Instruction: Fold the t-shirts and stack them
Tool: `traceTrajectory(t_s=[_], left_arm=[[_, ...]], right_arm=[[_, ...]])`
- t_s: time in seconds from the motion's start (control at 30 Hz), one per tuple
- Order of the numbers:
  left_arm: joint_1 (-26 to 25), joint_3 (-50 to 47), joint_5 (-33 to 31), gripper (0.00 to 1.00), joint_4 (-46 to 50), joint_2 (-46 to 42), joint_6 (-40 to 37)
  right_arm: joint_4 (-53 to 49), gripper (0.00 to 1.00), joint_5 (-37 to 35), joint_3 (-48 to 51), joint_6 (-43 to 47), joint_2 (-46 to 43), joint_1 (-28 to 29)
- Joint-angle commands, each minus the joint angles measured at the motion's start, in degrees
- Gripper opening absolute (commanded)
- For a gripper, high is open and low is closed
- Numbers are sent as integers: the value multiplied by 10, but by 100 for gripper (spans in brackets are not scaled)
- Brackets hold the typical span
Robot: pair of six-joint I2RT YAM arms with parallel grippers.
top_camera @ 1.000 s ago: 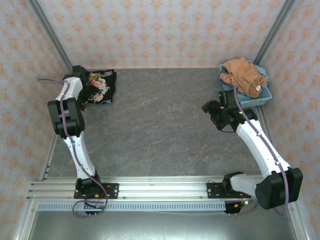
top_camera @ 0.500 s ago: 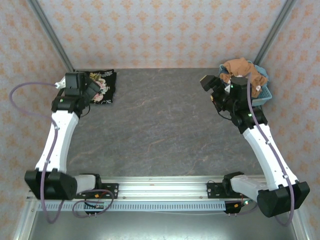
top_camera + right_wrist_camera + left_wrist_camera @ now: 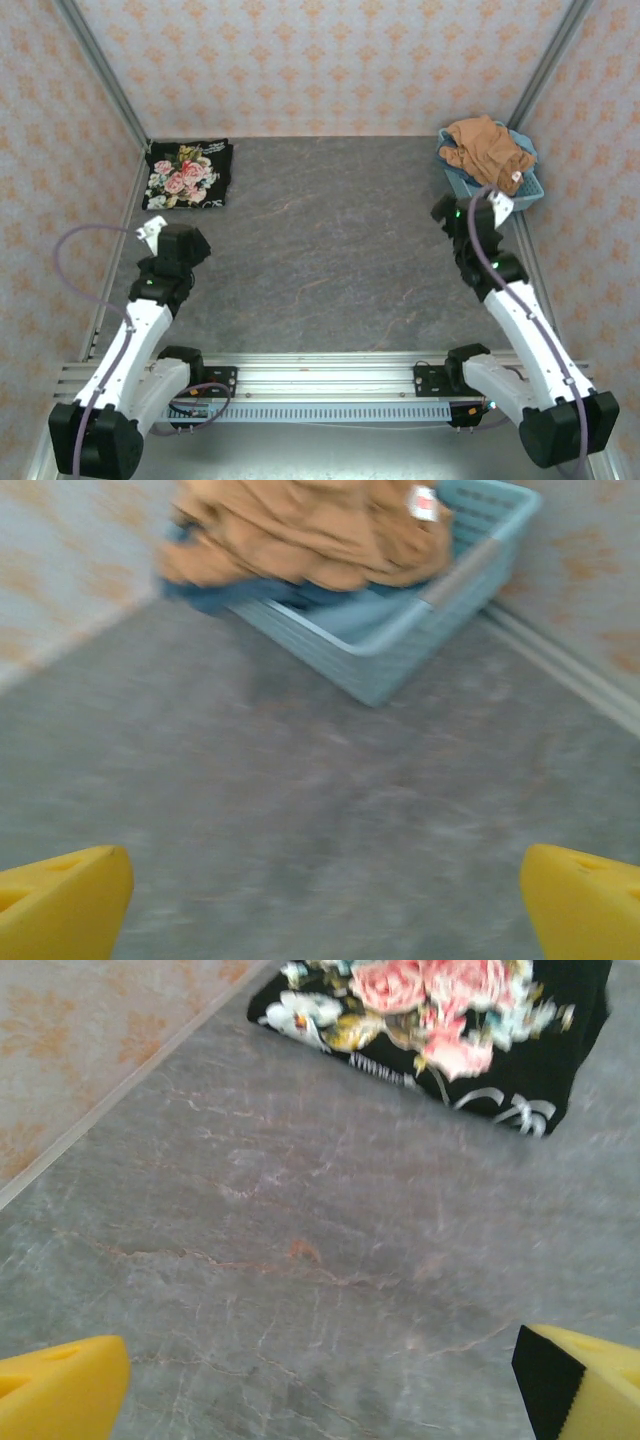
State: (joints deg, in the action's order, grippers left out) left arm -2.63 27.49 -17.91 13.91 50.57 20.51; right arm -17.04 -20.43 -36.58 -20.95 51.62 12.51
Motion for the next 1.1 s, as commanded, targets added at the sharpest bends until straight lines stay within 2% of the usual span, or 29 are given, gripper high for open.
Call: traceTrajectory(t_s=[0.0, 0.2, 0.37, 0.47, 0.57, 0.6, 0.63, 0.67, 0.73, 0.77, 0.8, 0.83, 1.07], left_arm=[[-4, -17, -3, 100, -198, 60, -108], [-1, -18, -14, 100, -366, 223, -121], [8, 21, 13, 100, -436, 309, -152], [4, 15, 39, 100, -462, 328, -172], [-7, -68, 30, 100, -633, 352, -184], [-5, -77, 30, 100, -657, 349, -179], [-5, -64, 31, 100, -600, 337, -172], [-5, -61, 29, 100, -623, 351, -180], [-7, -46, 28, 100, -582, 349, -178], [-7, -50, 26, 100, -603, 353, -180], [-7, -43, 28, 100, -576, 346, -176], [-7, -48, 26, 100, -597, 352, -179], [-12, -44, 20, 100, -587, 351, -184]], right_arm=[[181, 99, -95, 59, 142, 29, -11], [347, 99, -50, 125, 163, 132, -35], [499, 100, 20, 152, 176, 210, -69], [547, 100, 53, 139, 205, 254, -84], [617, 100, 91, 153, 206, 308, -101], [662, 99, 98, 167, 204, 330, -104], [708, 99, 97, 177, 206, 353, -105], [729, 100, 97, 177, 208, 364, -105], [628, 99, 103, 140, 203, 348, -106], [645, 99, 105, 139, 210, 361, -105], [651, 99, 106, 140, 211, 360, -105], [623, 99, 108, 133, 211, 352, -105], [639, 99, 100, 138, 216, 356, -99]])
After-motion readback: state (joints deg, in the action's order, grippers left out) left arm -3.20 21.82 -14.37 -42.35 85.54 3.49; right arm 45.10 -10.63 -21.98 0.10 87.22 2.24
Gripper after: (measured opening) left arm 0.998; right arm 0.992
